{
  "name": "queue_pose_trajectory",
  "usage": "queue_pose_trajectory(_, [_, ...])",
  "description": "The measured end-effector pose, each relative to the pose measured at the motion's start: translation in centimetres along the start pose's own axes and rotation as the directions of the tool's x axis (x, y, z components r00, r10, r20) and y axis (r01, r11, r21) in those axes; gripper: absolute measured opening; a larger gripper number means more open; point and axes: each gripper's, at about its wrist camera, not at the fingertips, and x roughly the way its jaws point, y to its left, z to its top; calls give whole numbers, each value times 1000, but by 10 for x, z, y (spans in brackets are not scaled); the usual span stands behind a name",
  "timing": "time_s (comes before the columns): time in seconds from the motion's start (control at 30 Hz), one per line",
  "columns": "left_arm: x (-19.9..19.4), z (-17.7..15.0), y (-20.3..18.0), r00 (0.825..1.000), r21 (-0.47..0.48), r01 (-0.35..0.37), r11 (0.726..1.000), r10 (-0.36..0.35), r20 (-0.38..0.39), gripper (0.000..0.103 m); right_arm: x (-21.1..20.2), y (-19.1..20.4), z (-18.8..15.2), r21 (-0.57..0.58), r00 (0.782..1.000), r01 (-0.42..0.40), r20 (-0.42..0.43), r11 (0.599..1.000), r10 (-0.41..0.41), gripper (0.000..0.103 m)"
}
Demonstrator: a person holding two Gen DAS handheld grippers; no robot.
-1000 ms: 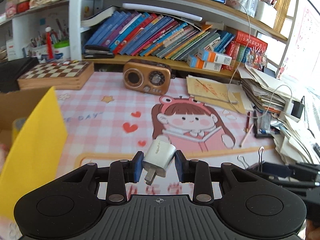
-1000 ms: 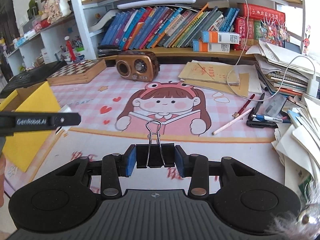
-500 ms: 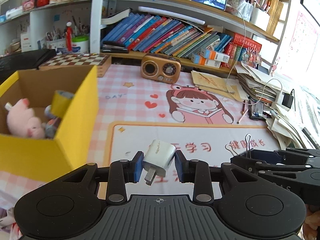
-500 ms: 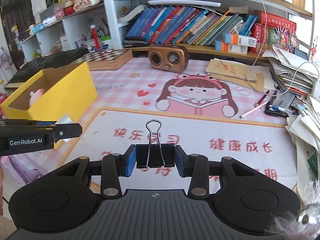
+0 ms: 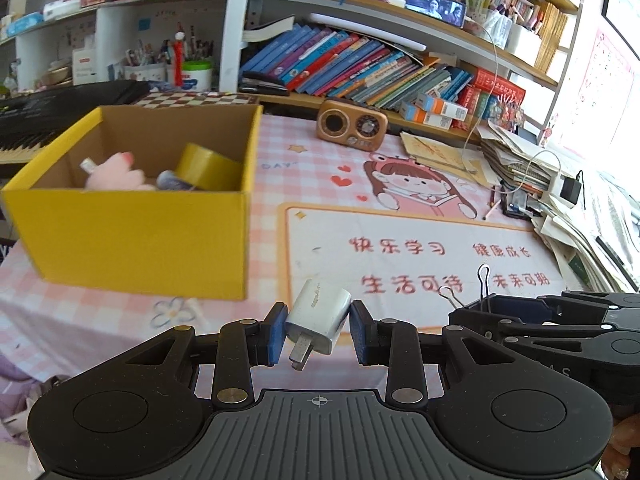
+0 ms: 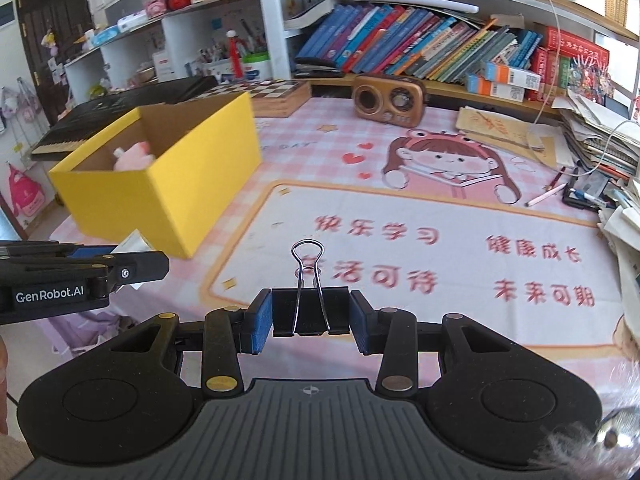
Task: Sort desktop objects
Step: 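Carry the charger with left tool while right tool carries the binder clip toward the yellow box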
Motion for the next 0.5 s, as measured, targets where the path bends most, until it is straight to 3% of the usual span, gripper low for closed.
queue_pose_trajectory(0.5, [-51,-35,54,999,-34,-49,998,49,-2,32,-7,77,-24,-39,997,-72,-9,997,72,37])
